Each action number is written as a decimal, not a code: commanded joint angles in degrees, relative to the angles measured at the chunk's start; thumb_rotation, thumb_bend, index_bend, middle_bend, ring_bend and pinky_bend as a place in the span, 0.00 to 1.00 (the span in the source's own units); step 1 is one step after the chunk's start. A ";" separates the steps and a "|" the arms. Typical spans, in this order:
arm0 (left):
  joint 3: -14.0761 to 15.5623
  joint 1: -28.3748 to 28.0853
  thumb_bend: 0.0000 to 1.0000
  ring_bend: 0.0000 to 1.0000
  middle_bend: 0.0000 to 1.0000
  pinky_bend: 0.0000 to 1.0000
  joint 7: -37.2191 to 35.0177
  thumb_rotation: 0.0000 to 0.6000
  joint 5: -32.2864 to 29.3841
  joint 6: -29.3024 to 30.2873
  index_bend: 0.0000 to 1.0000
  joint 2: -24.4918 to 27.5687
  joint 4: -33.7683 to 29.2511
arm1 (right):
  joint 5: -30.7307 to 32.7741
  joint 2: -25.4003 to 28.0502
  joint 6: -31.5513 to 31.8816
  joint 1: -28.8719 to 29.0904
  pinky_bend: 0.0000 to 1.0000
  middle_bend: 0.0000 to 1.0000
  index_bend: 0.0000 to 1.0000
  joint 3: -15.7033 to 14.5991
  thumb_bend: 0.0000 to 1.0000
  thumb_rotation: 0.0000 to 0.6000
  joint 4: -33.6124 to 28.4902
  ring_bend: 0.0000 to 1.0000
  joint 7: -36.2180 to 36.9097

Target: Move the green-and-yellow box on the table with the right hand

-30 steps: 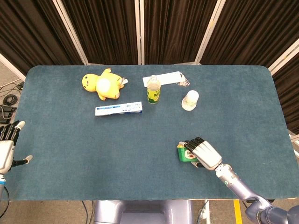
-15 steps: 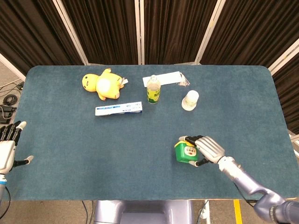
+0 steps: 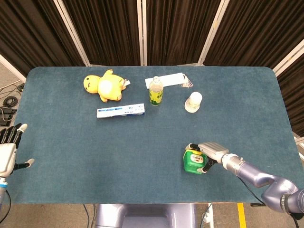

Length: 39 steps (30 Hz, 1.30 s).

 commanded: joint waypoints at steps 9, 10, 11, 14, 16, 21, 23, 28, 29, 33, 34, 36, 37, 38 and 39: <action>-0.04 -0.08 0.00 0.00 0.00 0.00 -0.03 1.00 -0.34 -0.30 0.00 0.15 -0.02 | 4.32 -0.18 -10.92 5.02 0.03 0.02 0.05 -0.94 0.45 1.00 1.23 0.01 -1.63; -0.04 -0.07 0.00 0.00 0.00 0.00 -0.03 1.00 -0.33 -0.28 0.00 0.15 -0.02 | 4.67 -0.24 -11.02 5.05 0.01 0.00 0.02 -0.86 0.40 1.00 1.42 0.00 -1.92; -0.04 -0.06 0.00 0.00 0.00 0.00 -0.05 1.00 -0.34 -0.26 0.00 0.16 -0.02 | 5.13 -0.30 -10.82 4.94 0.00 0.00 0.00 -0.70 0.35 1.00 1.58 0.00 -2.10; -0.04 -0.05 0.00 0.00 0.00 0.00 -0.16 1.00 -0.38 -0.30 0.00 0.18 0.01 | 6.70 -0.37 -8.12 3.86 0.00 0.00 0.00 0.33 0.32 1.00 2.03 0.00 -2.90; -0.04 -0.08 0.00 0.00 0.00 0.00 -0.18 1.00 -0.40 -0.35 0.00 0.17 0.06 | 7.30 -0.31 -4.92 2.68 0.00 0.00 0.00 1.08 0.32 1.00 2.34 0.00 -4.22; -0.02 -0.13 0.00 0.00 0.00 0.00 -0.08 1.00 -0.37 -0.38 0.00 0.11 0.06 | 9.37 -0.32 1.07 0.30 0.00 0.00 0.00 2.59 0.32 1.00 2.64 0.00 -7.43; -0.03 -0.11 0.00 0.00 0.00 0.00 -0.06 1.00 -0.40 -0.34 0.00 0.09 0.08 | 10.13 0.08 2.33 -0.40 0.00 0.00 0.00 3.12 0.32 1.00 1.82 0.00 -7.55; -0.02 -0.14 0.00 0.00 0.00 0.00 0.08 1.00 -0.47 -0.37 0.00 -0.01 0.15 | 8.19 2.63 6.68 -2.50 0.00 0.00 0.00 3.94 0.27 1.00 -1.05 0.00 -7.13; -0.02 -0.13 0.00 0.00 0.00 0.00 0.12 1.00 -0.46 -0.34 0.00 -0.03 0.17 | 7.24 3.15 8.16 -3.12 0.00 0.00 0.00 3.97 0.23 1.00 -1.43 0.00 -7.32; -0.09 -0.05 0.00 0.00 0.00 0.00 0.14 1.00 -0.20 0.15 0.00 -0.23 0.32 | 0.59 3.99 21.04 -8.37 0.00 0.00 0.00 3.54 0.06 1.00 -0.28 0.00 -12.50; -0.09 -0.03 0.00 0.00 0.00 0.00 0.12 1.00 -0.14 0.22 0.00 -0.27 0.35 | -0.32 3.89 23.23 -9.28 0.00 0.00 0.00 3.47 0.04 1.00 0.25 0.00 -13.67; 0.01 0.02 0.00 0.00 0.00 0.00 0.02 1.00 0.17 0.40 0.00 -0.43 0.51 | -4.19 2.65 33.22 -13.85 0.00 0.00 0.00 2.86 0.01 1.00 3.16 0.00 -18.32; 0.05 0.04 0.00 0.00 0.00 0.00 -0.02 1.00 0.33 0.47 0.00 -0.48 0.56 | -5.25 2.08 36.11 -15.29 0.00 0.00 0.00 2.58 0.01 1.00 4.35 0.00 -19.37; 0.11 0.06 0.00 0.00 0.00 0.00 -0.13 1.00 0.58 0.60 0.00 -0.54 0.60 | -6.55 1.35 39.92 -17.29 0.00 0.00 0.00 2.16 0.00 1.00 6.05 0.00 -20.44; 0.14 0.09 0.00 0.00 0.00 0.00 -0.21 1.00 0.74 0.69 0.00 -0.58 0.62 | -7.12 0.93 42.21 -18.53 0.00 0.00 0.00 1.99 0.00 1.00 7.08 0.00 -20.81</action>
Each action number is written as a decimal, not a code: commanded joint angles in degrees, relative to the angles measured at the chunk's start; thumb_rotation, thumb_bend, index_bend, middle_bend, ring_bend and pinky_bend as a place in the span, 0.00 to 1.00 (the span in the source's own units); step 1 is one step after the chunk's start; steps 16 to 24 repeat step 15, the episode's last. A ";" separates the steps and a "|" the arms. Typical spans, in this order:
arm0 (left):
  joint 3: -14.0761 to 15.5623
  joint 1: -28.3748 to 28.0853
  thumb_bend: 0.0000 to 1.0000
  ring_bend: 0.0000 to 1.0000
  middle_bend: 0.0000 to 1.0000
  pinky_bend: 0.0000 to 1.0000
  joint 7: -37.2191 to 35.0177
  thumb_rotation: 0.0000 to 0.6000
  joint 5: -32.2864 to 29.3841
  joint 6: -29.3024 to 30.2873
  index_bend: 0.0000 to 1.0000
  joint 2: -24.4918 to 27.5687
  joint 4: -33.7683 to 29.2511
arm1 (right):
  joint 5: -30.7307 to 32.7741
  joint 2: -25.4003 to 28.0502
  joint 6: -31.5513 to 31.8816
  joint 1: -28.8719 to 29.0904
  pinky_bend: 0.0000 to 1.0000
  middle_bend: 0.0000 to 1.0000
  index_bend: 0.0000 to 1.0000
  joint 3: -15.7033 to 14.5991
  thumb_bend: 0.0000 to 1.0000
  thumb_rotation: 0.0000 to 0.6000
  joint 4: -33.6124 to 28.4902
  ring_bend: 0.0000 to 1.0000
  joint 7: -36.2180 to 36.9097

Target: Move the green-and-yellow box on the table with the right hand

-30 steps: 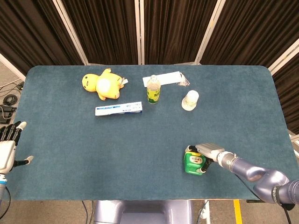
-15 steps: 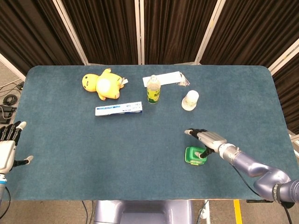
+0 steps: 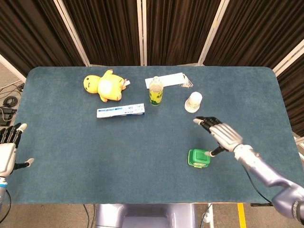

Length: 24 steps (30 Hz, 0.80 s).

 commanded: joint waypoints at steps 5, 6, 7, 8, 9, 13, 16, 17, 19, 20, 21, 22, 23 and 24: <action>0.22 0.16 0.00 0.00 0.00 0.00 -0.67 1.00 1.11 0.64 0.00 -0.17 0.07 | -8.13 -4.17 27.92 -15.94 0.00 0.00 0.00 -1.62 0.00 1.00 9.85 0.00 -8.61; 0.24 0.21 0.00 0.00 0.00 0.00 -0.85 1.00 1.27 0.77 0.00 -0.18 0.11 | -7.95 -4.77 30.24 -17.69 0.00 0.00 0.00 -1.80 0.00 1.00 10.73 0.00 -9.19; 0.25 0.24 0.00 0.00 0.00 0.00 -1.00 1.00 1.36 0.83 0.00 -0.17 0.12 | -7.93 -5.15 31.33 -18.57 0.00 0.00 0.00 -1.94 0.00 1.00 11.27 0.00 -9.59; 0.27 0.28 0.00 0.00 0.00 0.00 -1.18 1.00 1.44 0.87 0.00 -0.15 0.10 | -7.81 -5.53 32.31 -19.53 0.00 0.00 0.00 -2.15 0.00 1.00 11.74 0.00 -10.10; 0.32 0.33 0.00 0.00 0.00 0.00 -1.48 1.00 1.60 0.91 0.00 -0.09 0.03 | -7.56 -6.06 33.47 -20.83 0.00 0.00 0.00 -2.47 0.00 1.00 12.17 0.00 -10.92; 0.50 0.57 0.00 0.00 0.00 0.00 -2.12 1.00 2.32 1.41 0.00 0.14 -0.15 | -5.98 -7.34 35.73 -24.30 0.00 0.00 0.00 -3.07 0.00 1.00 11.78 0.00 -13.96; 0.65 0.74 0.00 0.00 0.00 0.00 -2.41 1.00 2.79 1.74 0.00 0.25 -0.21 | -4.73 -8.12 36.86 -25.84 0.00 0.00 0.00 -2.77 0.00 1.00 11.09 0.00 -16.41; 0.65 0.74 0.00 0.00 0.00 0.00 -2.41 1.00 2.79 1.74 0.00 0.25 -0.21 | -4.73 -8.12 36.86 -25.84 0.00 0.00 0.00 -2.77 0.00 1.00 11.09 0.00 -16.41; 0.65 0.74 0.00 0.00 0.00 0.00 -2.41 1.00 2.79 1.74 0.00 0.25 -0.21 | -4.73 -8.12 36.86 -25.84 0.00 0.00 0.00 -2.77 0.00 1.00 11.09 0.00 -16.41; 0.65 0.74 0.00 0.00 0.00 0.00 -2.41 1.00 2.79 1.74 0.00 0.25 -0.21 | -4.73 -8.12 36.86 -25.84 0.00 0.00 0.00 -2.77 0.00 1.00 11.09 0.00 -16.41; 0.65 0.74 0.00 0.00 0.00 0.00 -2.41 1.00 2.79 1.74 0.00 0.25 -0.21 | -4.73 -8.12 36.86 -25.84 0.00 0.00 0.00 -2.77 0.00 1.00 11.09 0.00 -16.41; 0.65 0.74 0.00 0.00 0.00 0.00 -2.41 1.00 2.79 1.74 0.00 0.25 -0.21 | -4.73 -8.12 36.86 -25.84 0.00 0.00 0.00 -2.77 0.00 1.00 11.09 0.00 -16.41; 0.65 0.74 0.00 0.00 0.00 0.00 -2.41 1.00 2.79 1.74 0.00 0.25 -0.21 | -4.73 -8.12 36.86 -25.84 0.00 0.00 0.00 -2.77 0.00 1.00 11.09 0.00 -16.41; 0.65 0.74 0.00 0.00 0.00 0.00 -2.41 1.00 2.79 1.74 0.00 0.25 -0.21 | -4.73 -8.12 36.86 -25.84 0.00 0.00 0.00 -2.77 0.00 1.00 11.09 0.00 -16.41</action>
